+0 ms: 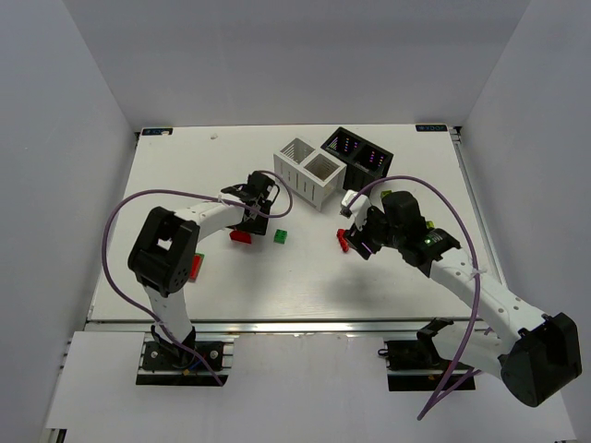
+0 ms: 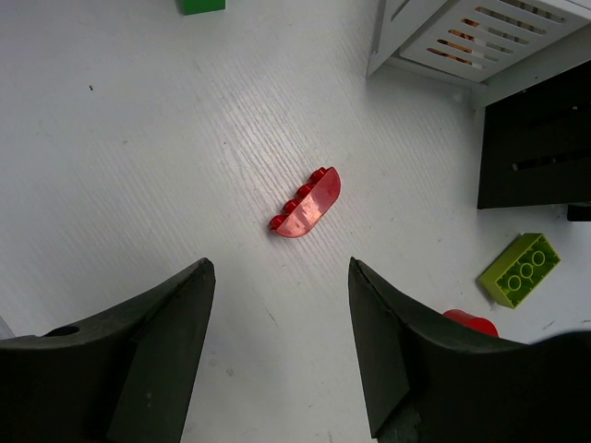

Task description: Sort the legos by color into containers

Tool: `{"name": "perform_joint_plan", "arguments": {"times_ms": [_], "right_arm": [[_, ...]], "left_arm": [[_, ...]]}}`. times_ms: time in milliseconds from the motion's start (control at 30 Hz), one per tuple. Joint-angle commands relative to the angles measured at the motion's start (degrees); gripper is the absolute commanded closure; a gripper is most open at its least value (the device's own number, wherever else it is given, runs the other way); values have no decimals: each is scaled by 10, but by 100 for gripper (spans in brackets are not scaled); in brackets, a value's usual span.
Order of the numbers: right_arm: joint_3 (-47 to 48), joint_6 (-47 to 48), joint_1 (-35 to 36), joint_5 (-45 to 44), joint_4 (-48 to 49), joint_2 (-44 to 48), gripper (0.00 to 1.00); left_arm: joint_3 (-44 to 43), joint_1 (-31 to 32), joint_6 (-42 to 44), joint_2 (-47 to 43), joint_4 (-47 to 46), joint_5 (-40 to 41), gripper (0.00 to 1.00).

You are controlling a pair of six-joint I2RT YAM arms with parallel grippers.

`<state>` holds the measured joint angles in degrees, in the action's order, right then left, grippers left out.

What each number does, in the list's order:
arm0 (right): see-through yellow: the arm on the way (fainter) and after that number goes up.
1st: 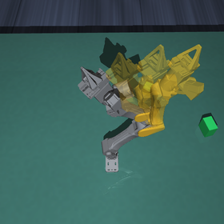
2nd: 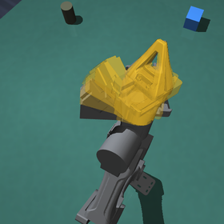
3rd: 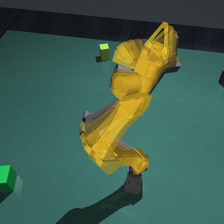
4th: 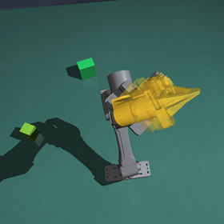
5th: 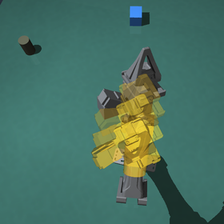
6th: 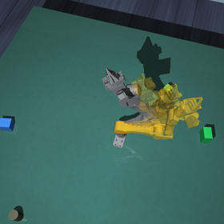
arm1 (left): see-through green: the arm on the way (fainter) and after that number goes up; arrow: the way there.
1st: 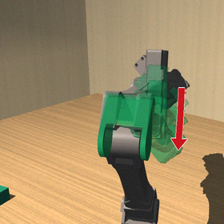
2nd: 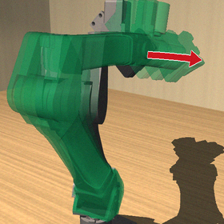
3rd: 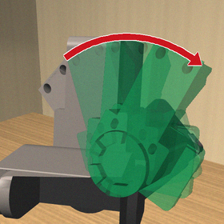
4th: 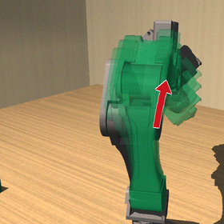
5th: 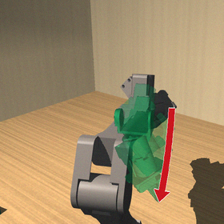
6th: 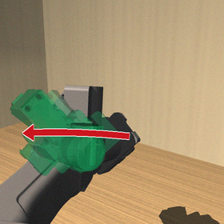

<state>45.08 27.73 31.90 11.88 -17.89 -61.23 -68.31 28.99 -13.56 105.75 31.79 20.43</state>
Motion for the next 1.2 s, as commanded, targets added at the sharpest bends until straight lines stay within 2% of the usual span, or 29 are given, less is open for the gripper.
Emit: {"name": "perform_joint_plan", "arguments": {"times_ms": [0,333,567,700,800,1033,1167], "right_arm": [[-4,9,4,-5,18,-1,35],[-4,10,4,-9,18,-5,35],[-5,10,4,-12,18,-9,35],[-5,11,4,-12,19,-11,35],[-5,9,4,-12,19,-12,35],[2,-20,4,67,12,-18,33],[6,-47,4,104,20,-34,31]], "left_arm": [[-19,1,4,6,13,-4,27],[-17,1,3,9,18,-13,36],[-17,1,3,5,17,-27,58],[-19,1,3,0,17,-35,76],[-19,1,2,-18,10,-50,82],[8,1,-15,-98,-51,-145,91],[41,1,-31,-149,-129,-249,95]]}}
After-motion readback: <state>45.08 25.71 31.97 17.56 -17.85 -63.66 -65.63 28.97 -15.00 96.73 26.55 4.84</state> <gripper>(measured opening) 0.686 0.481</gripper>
